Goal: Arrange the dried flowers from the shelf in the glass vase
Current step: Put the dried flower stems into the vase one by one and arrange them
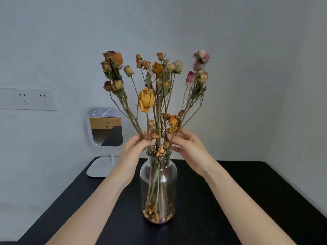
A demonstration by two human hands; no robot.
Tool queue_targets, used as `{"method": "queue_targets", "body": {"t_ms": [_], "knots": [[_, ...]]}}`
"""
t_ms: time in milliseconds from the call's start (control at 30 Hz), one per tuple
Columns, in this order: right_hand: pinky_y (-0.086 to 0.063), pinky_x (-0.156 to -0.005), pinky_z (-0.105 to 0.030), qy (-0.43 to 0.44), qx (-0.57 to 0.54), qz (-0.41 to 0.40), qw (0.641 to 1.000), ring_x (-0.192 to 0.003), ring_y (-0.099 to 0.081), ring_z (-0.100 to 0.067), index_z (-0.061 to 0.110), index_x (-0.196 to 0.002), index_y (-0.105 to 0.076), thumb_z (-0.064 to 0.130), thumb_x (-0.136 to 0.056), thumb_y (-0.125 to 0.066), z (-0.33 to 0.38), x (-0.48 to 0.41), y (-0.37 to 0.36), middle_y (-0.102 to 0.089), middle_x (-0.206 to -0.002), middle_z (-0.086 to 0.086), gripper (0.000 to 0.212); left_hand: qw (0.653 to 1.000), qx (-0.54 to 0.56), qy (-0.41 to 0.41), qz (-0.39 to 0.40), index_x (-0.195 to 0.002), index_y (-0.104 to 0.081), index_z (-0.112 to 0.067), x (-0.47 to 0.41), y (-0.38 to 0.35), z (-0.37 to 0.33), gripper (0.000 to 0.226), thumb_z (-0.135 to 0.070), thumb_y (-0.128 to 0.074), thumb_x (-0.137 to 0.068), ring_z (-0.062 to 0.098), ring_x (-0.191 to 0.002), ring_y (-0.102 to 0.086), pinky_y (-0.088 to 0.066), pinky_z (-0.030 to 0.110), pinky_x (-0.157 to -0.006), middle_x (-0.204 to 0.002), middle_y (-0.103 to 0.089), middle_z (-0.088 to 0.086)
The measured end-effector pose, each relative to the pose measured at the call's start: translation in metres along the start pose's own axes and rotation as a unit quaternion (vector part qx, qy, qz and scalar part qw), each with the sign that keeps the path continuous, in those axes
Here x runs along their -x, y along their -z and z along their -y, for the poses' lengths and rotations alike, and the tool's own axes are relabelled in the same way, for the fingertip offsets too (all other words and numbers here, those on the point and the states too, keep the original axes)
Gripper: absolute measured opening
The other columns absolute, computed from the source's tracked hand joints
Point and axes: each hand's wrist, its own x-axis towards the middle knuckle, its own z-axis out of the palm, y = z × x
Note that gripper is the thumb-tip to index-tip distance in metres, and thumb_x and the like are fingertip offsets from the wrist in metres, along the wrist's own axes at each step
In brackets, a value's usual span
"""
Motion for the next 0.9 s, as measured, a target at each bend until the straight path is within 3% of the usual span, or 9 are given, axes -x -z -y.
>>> {"method": "queue_targets", "body": {"t_ms": [167, 333, 500, 600, 700, 800, 900], "knots": [[-0.041, -0.103, -0.044, -0.032, 0.0, 0.02, 0.999, -0.11, -0.059, -0.025, 0.009, -0.122, -0.054, 0.017, -0.087, -0.061, -0.011, 0.002, 0.004, -0.065, -0.116, -0.012, 0.037, 1.0, -0.001, 0.013, 0.01, -0.107, -0.062, -0.028, 0.004, 0.0, 0.011, 0.029, -0.018, -0.066, -0.08, 0.004, -0.102, -0.063, -0.044, 0.024, -0.087, -0.102, -0.071, -0.013], [-0.043, -0.096, -0.037, -0.006, -0.028, 0.04, 0.999, -0.1, -0.062, -0.017, 0.002, -0.118, -0.057, 0.008, -0.089, -0.054, -0.005, 0.0, 0.001, -0.067, -0.11, -0.007, 0.03, 0.999, 0.017, 0.031, 0.018, -0.117, -0.06, -0.012, -0.004, -0.005, 0.004, 0.035, -0.002, -0.057, -0.084, 0.02, -0.109, -0.06, -0.043, 0.037, -0.095, -0.111, -0.069, 0.005], [-0.043, -0.089, -0.035, -0.004, -0.054, 0.028, 0.998, -0.096, -0.062, -0.016, 0.001, -0.117, -0.054, 0.003, -0.087, -0.053, -0.006, 0.001, 0.001, -0.067, -0.106, -0.007, 0.03, 0.998, 0.035, 0.041, 0.015, -0.114, -0.061, -0.011, -0.005, -0.004, 0.006, 0.034, 0.001, -0.054, -0.083, 0.023, -0.108, -0.059, -0.043, 0.035, -0.09, -0.109, -0.068, 0.007], [-0.041, -0.1, -0.043, -0.027, -0.038, 0.025, 0.999, -0.111, -0.056, -0.029, 0.0, -0.12, -0.054, 0.008, -0.088, -0.054, -0.012, 0.004, 0.002, -0.061, -0.119, -0.018, 0.033, 0.998, 0.04, 0.047, 0.028, -0.11, -0.064, -0.015, -0.001, -0.002, 0.01, 0.032, 0.001, -0.053, -0.084, 0.02, -0.107, -0.061, -0.043, 0.031, -0.085, -0.107, -0.07, 0.004], [-0.043, -0.095, -0.036, -0.011, -0.035, 0.026, 0.999, -0.104, -0.06, -0.022, 0.0, -0.115, -0.057, 0.005, -0.089, -0.052, -0.009, 0.003, 0.002, -0.064, -0.115, -0.016, 0.028, 0.998, 0.035, 0.033, 0.039, -0.108, -0.065, -0.013, -0.001, -0.002, 0.008, 0.031, 0.003, -0.053, -0.083, 0.022, -0.106, -0.061, -0.042, 0.033, -0.086, -0.107, -0.07, 0.007], [-0.047, -0.086, -0.026, 0.003, -0.068, 0.028, 0.997, -0.098, -0.063, -0.015, 0.006, -0.112, -0.058, 0.005, -0.089, -0.051, -0.006, 0.003, 0.004, -0.068, -0.105, -0.006, 0.024, 0.998, 0.047, 0.031, 0.042, -0.116, -0.06, -0.014, 0.001, 0.0, 0.008, 0.037, -0.008, -0.061, -0.08, 0.021, -0.11, -0.06, -0.043, 0.037, -0.093, -0.115, -0.067, 0.007], [-0.046, -0.094, -0.032, -0.012, -0.092, 0.009, 0.996, -0.106, -0.06, -0.02, 0.009, -0.119, -0.054, 0.018, -0.083, -0.054, -0.012, 0.009, 0.012, -0.065, -0.113, -0.009, 0.038, 0.995, 0.052, 0.045, 0.074, -0.123, -0.056, -0.02, 0.011, 0.005, 0.015, 0.051, -0.024, -0.067, -0.073, 0.015, -0.114, -0.059, -0.042, 0.033, -0.095, -0.12, -0.065, 0.0]]}}
